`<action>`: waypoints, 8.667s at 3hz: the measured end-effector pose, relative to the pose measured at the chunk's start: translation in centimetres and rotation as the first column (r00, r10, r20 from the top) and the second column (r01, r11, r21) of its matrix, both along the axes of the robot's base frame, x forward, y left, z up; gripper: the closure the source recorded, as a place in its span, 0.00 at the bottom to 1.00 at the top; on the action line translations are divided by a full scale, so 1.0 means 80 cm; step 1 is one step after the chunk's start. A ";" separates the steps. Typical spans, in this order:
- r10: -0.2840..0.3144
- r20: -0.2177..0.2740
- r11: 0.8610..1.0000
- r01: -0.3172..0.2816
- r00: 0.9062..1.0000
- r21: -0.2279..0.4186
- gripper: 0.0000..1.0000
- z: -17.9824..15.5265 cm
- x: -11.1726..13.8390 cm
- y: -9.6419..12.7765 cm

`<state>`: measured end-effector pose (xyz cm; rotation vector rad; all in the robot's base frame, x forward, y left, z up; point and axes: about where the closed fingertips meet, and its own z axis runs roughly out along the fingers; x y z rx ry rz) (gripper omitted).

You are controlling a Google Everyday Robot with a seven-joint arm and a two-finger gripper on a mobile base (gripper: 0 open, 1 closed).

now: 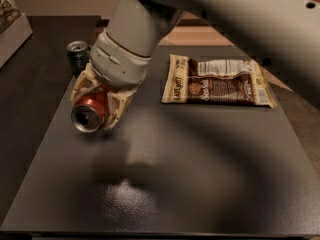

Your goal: Place coke can upright

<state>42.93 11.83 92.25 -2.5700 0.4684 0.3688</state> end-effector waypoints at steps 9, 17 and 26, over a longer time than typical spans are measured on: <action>-0.840 -0.400 0.306 0.929 0.367 0.210 1.00 0.015 -0.023 -0.067; -0.627 -0.738 0.109 0.966 0.248 0.233 1.00 0.041 0.029 -0.084; -0.389 -0.906 0.117 0.985 0.166 0.130 0.36 -0.048 0.002 -0.039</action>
Offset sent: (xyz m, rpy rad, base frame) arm 0.0139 -0.0348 0.0209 -0.0768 0.3643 -0.4853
